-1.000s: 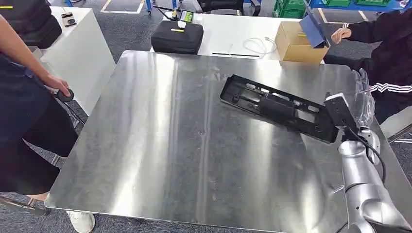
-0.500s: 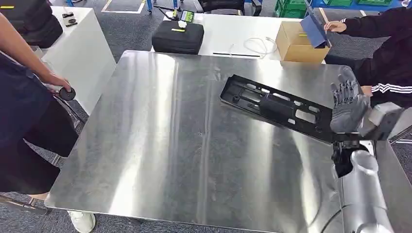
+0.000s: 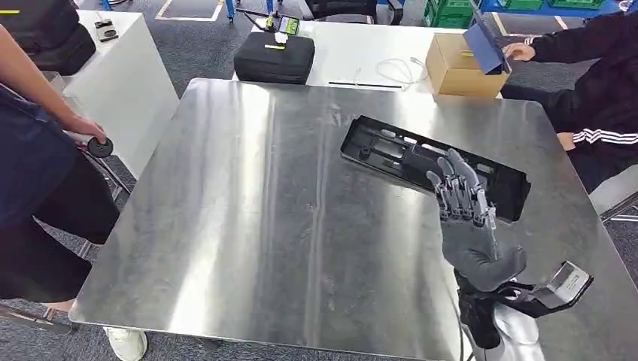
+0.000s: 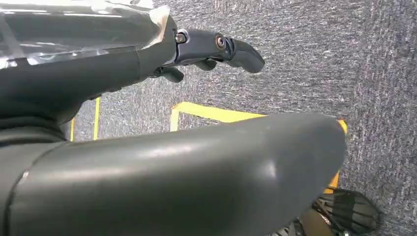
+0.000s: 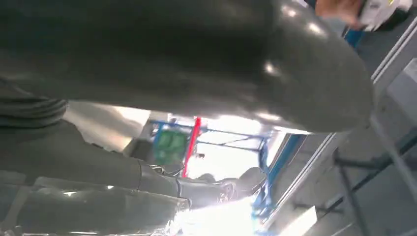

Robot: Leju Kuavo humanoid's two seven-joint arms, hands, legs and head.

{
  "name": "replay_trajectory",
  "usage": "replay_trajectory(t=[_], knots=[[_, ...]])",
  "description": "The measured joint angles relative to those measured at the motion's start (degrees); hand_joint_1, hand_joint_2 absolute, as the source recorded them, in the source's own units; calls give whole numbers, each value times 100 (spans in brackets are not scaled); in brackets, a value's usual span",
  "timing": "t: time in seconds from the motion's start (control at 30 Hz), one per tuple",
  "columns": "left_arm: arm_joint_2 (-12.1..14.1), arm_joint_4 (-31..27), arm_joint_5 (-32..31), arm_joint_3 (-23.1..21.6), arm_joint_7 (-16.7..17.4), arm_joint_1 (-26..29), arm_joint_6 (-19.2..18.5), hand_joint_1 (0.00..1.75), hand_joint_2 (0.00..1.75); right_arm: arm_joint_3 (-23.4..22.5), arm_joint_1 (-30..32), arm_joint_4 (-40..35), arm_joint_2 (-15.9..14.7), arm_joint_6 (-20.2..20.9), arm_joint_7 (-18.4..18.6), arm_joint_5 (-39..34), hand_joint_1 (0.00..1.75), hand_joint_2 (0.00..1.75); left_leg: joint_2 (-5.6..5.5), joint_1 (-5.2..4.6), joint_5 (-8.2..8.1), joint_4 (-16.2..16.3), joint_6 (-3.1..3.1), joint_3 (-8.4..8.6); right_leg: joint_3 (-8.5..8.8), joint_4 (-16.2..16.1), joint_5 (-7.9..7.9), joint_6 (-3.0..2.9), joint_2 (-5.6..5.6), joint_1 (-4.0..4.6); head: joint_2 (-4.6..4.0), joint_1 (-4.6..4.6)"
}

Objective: Take the parts from the cabinet and place them on the table.

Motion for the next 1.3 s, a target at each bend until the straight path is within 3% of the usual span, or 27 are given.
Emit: replay_trajectory(t=[0.1,0.17,0.23,0.27,0.33,0.37,0.4,0.43,0.5,0.53,0.57,0.6,0.67,0.7,0.73,0.77,0.8,0.83,0.87,0.9,0.97,1.03,1.07,1.17,1.23,1.27,1.3], knots=[[9,0,33,13,2,0,0,0,0,103,6,-112,0,0,-15,-15,0,0,1,-28,-5,2,29,0,0,-1,5,15,0,-31,0,0],[9,0,46,37,7,0,0,0,0,197,-12,-145,5,15,-17,-13,0,0,5,-41,29,1,79,6,9,-13,42,62,2,-47,0,-4],[-4,0,53,52,9,-5,0,0,0,267,-29,-164,18,9,-17,46,0,0,41,29,114,-85,133,25,-59,78,-68,76,0,-36,0,-2],[-7,0,53,55,9,-7,0,0,0,282,-44,-164,22,-9,-20,70,0,0,41,40,123,-90,147,17,-132,312,-252,47,0,-27,0,11],[-18,0,53,59,17,-6,0,0,0,334,-48,-166,39,-35,-24,94,0,0,44,42,139,-90,162,-8,-437,1149,-665,-25,0,-36,0,26],[-20,0,53,61,26,-5,0,0,0,350,-42,-166,39,-44,-26,94,0,0,50,42,150,-86,161,-30,-572,1536,-794,-21,0,-35,0,35],[-22,0,53,61,37,-4,0,0,0,359,-39,-164,39,-48,-26,96,0,0,52,43,163,-86,149,-46,-592,1656,-798,14,-1,-37,0,31],[-24,0,50,61,50,-1,0,0,0,363,-41,-164,39,-53,-26,96,0,0,55,47,178,-86,138,-63,-492,1531,-725,60,-1,-46,0,28],[-28,2,42,61,79,-2,0,0,0,370,-49,-164,39,-59,-28,96,0,0,54,59,207,-84,93,-82,49,631,-422,159,-6,-55,0,28],[-28,2,42,61,87,-3,0,0,0,372,-61,-164,37,-68,-31,94,0,0,54,61,222,-81,69,-83,358,133,-326,171,-13,-55,0,35],[-28,0,39,61,105,-6,2,0,0,374,-76,-164,37,-77,-33,90,0,0,53,38,239,-74,37,-108,521,-68,-346,118,-7,-35,0,29],[-33,2,35,61,116,-7,7,0,0,374,-68,-166,37,-83,-39,87,0,0,52,35,260,-67,4,-102,456,-35,-246,101,10,-12,0,13],[-37,2,33,61,129,-10,7,0,0,374,-72,-166,37,-88,-42,87,0,0,52,44,303,-67,-59,-122,437,-70,-257,36,14,2,0,11],[-37,0,33,61,138,-3,9,0,0,374,-70,-164,33,-90,-42,87,0,0,44,33,322,-61,-97,-143,362,-108,-211,-33,11,-61,0,19],[-33,2,33,61,142,-2,15,0,0,374,-83,-166,37,-90,-42,85,0,0,36,68,227,4,-138,-186,394,-111,-170,-85,-4,-98,0,28],[-35,2,29,61,153,-2,18,0,0,374,-85,-164,42,-92,-42,85,0,0,51,82,-4,169,-198,-253,353,-110,-139,-134,-7,-90,0,5],[-46,2,24,61,162,-3,18,0,0,374,-83,-164,44,-94,-42,85,0,0,58,122,-381,588,-261,-398,299,-109,-97,-187,-17,-90,0,-11],[-46,2,24,61,164,-5,18,0,0,374,-83,-164,44,-94,-42,85,0,0,70,164,-708,1111,-317,-569,232,-105,-49,-198,-26,-85,0,-9],[-46,2,24,61,168,-5,18,0,0,374,-82,-164,44,-94,-39,85,0,0,75,195,-873,1470,-351,-669,177,-103,-9,-194,-31,-83,0,-15],[-48,2,24,61,168,-4,18,0,0,374,-81,-164,42,-99,-37,85,0,0,79,229,-907,1683,-380,-695,122,-101,28,-180,-33,-83,0,-11],[-50,2,24,61,168,-7,26,0,0,374,-82,-162,42,-109,-37,83,0,0,86,299,-620,1373,-417,-380,22,-94,108,-136,-33,-90,0,-15],[-50,2,24,61,171,-22,42,0,0,374,-89,-162,42,-112,-37,81,0,0,104,356,-297,314,-432,373,-31,-81,172,-75,-30,-100,0,-20],[-55,2,24,61,171,-36,46,0,0,374,-92,-164,42,-114,-37,79,0,0,90,352,-397,-100,-434,645,-47,-77,198,-34,-31,-83,0,-18],[-59,2,24,61,170,-34,53,0,0,374,-108,-162,42,-118,-33,72,0,0,62,258,-344,-154,-331,607,-73,-97,310,116,-46,-95,0,-7],[-59,2,26,61,173,-22,57,0,0,378,-99,-162,40,-131,-33,70,0,0,101,273,-201,-221,-152,493,-136,-65,313,185,-44,-103,0,7],[-59,2,26,61,173,-31,61,0,0,376,-94,-162,35,-138,-33,70,0,0,107,249,-147,-221,-115,476,-236,54,127,144,-36,-119,0,9],[-55,2,24,61,173,-34,64,0,0,378,-91,-162,33,-144,-33,72,0,0,115,244,-99,-220,-60,390,-347,346,-169,78,-36,-106,0,50]])
